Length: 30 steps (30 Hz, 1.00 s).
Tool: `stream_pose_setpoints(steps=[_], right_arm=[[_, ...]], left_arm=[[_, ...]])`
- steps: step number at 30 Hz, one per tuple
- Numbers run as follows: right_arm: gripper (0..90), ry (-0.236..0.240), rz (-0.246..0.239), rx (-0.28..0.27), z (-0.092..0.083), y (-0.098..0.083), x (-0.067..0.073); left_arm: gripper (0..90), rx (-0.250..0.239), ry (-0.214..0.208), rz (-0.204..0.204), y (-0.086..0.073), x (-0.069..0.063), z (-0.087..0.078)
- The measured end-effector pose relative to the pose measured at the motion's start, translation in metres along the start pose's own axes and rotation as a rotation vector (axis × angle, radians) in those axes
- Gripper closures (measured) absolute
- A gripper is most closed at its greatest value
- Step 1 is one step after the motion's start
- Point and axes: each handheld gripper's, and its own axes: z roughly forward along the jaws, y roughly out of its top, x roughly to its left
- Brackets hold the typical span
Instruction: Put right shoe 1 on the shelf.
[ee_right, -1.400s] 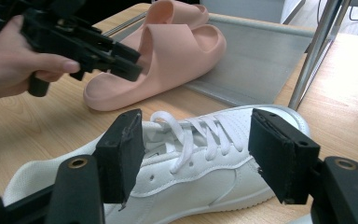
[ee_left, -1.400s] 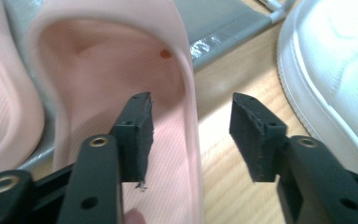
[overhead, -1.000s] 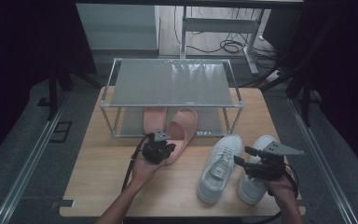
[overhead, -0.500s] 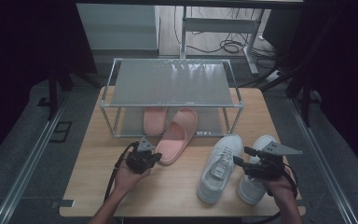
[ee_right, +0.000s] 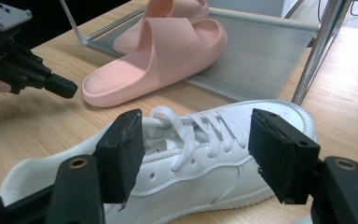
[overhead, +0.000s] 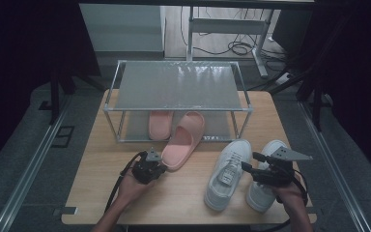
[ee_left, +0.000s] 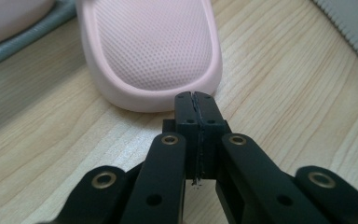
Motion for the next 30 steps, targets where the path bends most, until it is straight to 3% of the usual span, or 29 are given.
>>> stream_pose_setpoints(steps=[8,23,30], right_arm=[[35.5,-0.002,0.000,0.002,0.001,-0.001,0.000],[35.4,-0.003,0.001,0.001,0.001,-0.001,0.000],[35.4,-0.005,0.000,-0.001,0.000,0.000,-0.001]], left_arm=[[89.5,0.013,-0.018,0.002,0.004,0.002,0.009],[89.4,0.034,-0.046,0.048,0.019,-0.009,0.021],[89.4,0.005,-0.065,0.041,0.033,-0.014,0.026]])
